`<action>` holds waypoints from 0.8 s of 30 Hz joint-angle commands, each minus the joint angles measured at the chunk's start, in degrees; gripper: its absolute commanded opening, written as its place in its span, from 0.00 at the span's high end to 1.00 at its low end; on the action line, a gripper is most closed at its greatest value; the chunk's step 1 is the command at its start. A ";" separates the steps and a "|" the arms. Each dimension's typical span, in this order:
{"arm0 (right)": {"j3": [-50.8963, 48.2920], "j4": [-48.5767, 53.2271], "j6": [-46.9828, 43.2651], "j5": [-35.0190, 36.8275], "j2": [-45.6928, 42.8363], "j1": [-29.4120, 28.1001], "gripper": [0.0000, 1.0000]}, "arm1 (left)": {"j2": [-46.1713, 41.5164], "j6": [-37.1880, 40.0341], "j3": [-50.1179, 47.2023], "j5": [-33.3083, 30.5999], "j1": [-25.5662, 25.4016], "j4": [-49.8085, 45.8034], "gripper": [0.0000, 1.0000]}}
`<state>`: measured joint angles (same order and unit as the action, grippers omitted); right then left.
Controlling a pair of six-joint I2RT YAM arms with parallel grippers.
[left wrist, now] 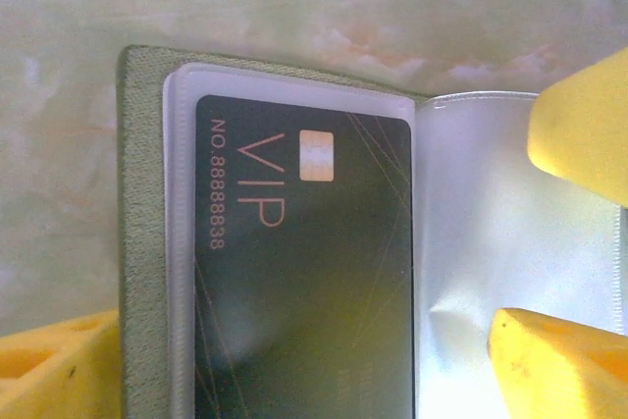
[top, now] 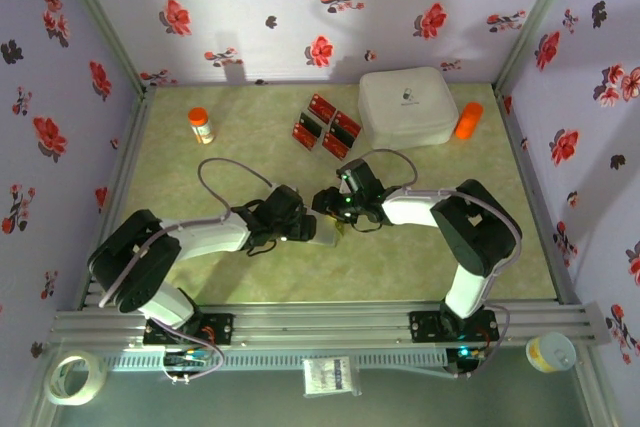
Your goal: Put the credit cards into the card holder
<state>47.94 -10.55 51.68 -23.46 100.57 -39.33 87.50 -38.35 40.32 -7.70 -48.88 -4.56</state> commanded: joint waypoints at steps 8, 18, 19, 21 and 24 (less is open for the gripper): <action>3.16 4.21 2.54 1.02 -3.46 -3.74 0.53 | -11.74 -0.01 0.39 -0.55 3.45 -5.50 0.00; 10.87 5.13 5.18 4.56 2.86 -8.61 0.51 | -20.16 2.36 0.50 6.01 16.82 -12.55 0.00; 11.67 5.10 5.36 4.74 3.90 -8.82 0.51 | -20.41 2.90 0.68 6.84 18.00 -13.00 0.00; 12.95 4.81 5.84 4.93 5.84 -9.32 0.51 | -20.44 3.88 0.99 8.05 19.74 -13.62 0.00; 13.89 3.46 6.74 5.13 8.12 -9.79 0.52 | -20.31 5.13 1.03 9.84 21.72 -13.90 0.00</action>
<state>60.20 -7.84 56.86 -19.29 106.76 -48.84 67.75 -35.77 40.34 -0.95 -28.51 -16.67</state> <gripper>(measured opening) 0.484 0.997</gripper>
